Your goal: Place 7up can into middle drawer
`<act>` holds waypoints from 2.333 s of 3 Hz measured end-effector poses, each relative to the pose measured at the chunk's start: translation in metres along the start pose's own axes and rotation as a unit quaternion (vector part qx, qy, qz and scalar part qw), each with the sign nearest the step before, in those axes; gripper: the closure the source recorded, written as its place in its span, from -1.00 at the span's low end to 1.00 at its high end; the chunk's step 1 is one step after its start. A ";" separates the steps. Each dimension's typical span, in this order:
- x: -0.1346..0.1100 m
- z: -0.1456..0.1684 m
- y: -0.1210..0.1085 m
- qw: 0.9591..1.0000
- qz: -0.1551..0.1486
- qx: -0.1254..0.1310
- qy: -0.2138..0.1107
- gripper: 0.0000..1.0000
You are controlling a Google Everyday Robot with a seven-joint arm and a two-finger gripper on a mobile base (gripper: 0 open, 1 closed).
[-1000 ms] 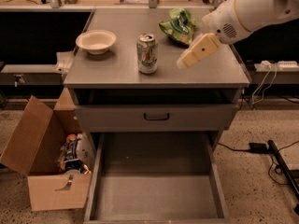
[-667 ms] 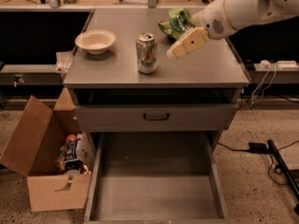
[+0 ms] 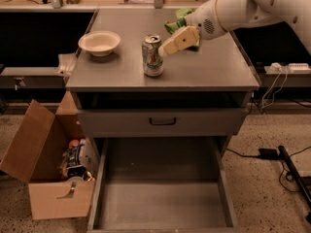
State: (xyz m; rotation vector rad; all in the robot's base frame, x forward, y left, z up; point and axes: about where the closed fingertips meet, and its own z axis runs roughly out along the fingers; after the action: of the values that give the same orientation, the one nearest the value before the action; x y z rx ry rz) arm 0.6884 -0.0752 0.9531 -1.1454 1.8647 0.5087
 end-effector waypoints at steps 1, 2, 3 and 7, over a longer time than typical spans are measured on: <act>-0.002 0.022 0.000 1.000 0.006 -0.010 -0.010 -1.00; 0.005 0.053 -0.003 1.000 0.024 -0.005 -0.013 -1.00; 0.006 0.065 -0.001 1.000 0.025 -0.010 -0.010 -1.00; -0.003 0.049 0.023 0.998 -0.025 -0.024 -0.045 0.75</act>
Offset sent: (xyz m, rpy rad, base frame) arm 0.0317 0.0257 -0.0371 0.0661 0.0253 -0.0504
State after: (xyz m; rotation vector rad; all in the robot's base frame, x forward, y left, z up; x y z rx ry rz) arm 0.6916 -0.0278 0.9269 -1.1783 1.7520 0.5707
